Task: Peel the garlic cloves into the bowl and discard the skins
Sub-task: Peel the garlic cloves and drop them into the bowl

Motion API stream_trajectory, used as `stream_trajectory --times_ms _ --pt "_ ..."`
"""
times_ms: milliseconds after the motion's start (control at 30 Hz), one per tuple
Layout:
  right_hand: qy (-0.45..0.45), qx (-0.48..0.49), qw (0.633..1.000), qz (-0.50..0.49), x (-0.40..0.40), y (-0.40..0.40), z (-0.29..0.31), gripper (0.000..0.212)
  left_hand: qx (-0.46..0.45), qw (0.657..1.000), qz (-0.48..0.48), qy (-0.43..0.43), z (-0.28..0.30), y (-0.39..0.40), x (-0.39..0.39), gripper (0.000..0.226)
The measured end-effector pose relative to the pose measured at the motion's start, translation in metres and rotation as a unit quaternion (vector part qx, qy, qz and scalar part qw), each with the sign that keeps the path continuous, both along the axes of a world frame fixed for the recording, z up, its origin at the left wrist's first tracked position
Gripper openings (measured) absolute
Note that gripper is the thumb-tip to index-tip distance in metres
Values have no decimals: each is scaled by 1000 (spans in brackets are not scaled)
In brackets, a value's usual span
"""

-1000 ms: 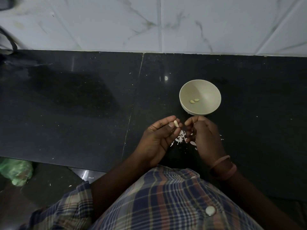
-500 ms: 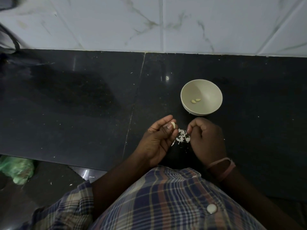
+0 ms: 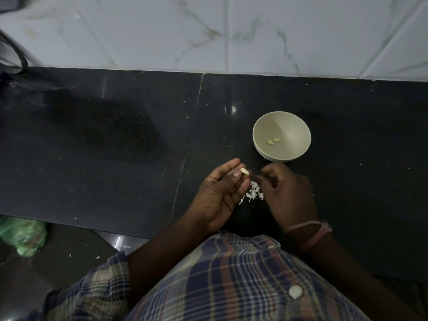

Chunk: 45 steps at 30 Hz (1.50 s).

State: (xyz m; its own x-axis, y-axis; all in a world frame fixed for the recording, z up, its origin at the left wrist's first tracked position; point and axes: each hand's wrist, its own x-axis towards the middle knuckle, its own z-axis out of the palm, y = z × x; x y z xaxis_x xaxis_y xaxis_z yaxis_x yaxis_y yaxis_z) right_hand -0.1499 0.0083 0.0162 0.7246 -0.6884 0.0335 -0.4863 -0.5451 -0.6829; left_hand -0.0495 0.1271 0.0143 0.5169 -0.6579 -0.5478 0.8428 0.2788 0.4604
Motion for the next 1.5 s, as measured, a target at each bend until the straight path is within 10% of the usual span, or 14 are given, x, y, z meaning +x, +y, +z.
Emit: stream_trajectory --times_ms 200,700,1500 --pt "35 41 996 71 1 2 -5 42 -3 1000 0 -4 -1 0 1 28" --pt "-133 37 990 28 4 9 12 12 -10 1000 4 -6 -2 -2 2 30" --pt "-118 99 987 48 8 10 7 14 42 992 -11 -120 -7 1 0 24"
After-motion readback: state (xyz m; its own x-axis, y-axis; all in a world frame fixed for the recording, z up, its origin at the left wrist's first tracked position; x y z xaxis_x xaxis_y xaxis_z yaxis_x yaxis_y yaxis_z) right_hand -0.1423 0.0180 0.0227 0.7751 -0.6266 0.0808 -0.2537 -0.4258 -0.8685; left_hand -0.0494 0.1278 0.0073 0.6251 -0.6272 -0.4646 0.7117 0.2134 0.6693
